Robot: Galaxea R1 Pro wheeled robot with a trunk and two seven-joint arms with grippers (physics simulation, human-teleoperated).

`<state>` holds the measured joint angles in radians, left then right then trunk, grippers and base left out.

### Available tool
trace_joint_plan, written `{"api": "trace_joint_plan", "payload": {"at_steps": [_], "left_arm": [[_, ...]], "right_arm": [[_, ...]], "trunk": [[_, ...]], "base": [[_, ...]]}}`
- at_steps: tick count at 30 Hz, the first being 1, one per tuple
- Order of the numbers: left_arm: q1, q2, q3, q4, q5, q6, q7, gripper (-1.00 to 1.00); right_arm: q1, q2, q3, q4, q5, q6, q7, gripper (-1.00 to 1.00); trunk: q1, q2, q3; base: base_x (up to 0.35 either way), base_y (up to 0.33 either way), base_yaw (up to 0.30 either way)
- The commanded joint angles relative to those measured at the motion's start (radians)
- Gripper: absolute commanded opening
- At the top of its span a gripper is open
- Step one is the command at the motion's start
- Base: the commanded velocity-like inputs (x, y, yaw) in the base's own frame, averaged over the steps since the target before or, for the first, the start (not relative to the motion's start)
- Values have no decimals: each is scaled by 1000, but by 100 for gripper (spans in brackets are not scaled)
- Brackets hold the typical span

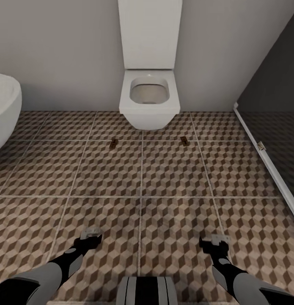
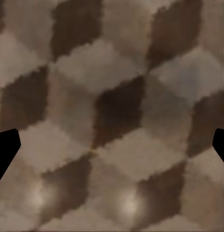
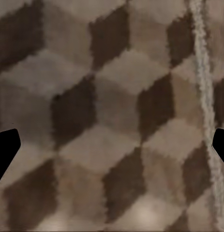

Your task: Take the four mousetraps from the cabinet in the bathroom and place them on the bathroom floor. Make sure all four end up on the same floor surface, and ensure that at least two of them are either under or directly next to the same bathroom sink.

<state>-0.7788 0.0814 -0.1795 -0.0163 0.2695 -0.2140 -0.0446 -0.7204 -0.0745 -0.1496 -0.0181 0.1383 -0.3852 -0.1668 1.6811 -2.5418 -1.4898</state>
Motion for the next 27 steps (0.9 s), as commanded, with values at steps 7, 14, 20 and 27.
{"api": "trace_joint_plan", "payload": {"at_steps": [7,14,20,27], "left_arm": [[-1,1,-8,1,12,-3,-4,100],[-1,1,-8,1,12,-2,-4,100],[-1,2,-7,1,13,-2,-4,100],[-1,4,-6,1,13,-2,-4,100]], "right_arm": [[-1,0,-8,1,11,-3,-4,100],[-1,3,-7,2,10,-3,-4,100],[-1,5,-7,2,10,-2,-4,100],[-1,6,-7,2,11,-1,-4,100]], "trunk": [[-3,1,27],[-6,3,54],[-9,4,77],[-12,6,104]], "base": [[0,0,0],[0,0,0],[0,0,0],[0,0,0]]}}
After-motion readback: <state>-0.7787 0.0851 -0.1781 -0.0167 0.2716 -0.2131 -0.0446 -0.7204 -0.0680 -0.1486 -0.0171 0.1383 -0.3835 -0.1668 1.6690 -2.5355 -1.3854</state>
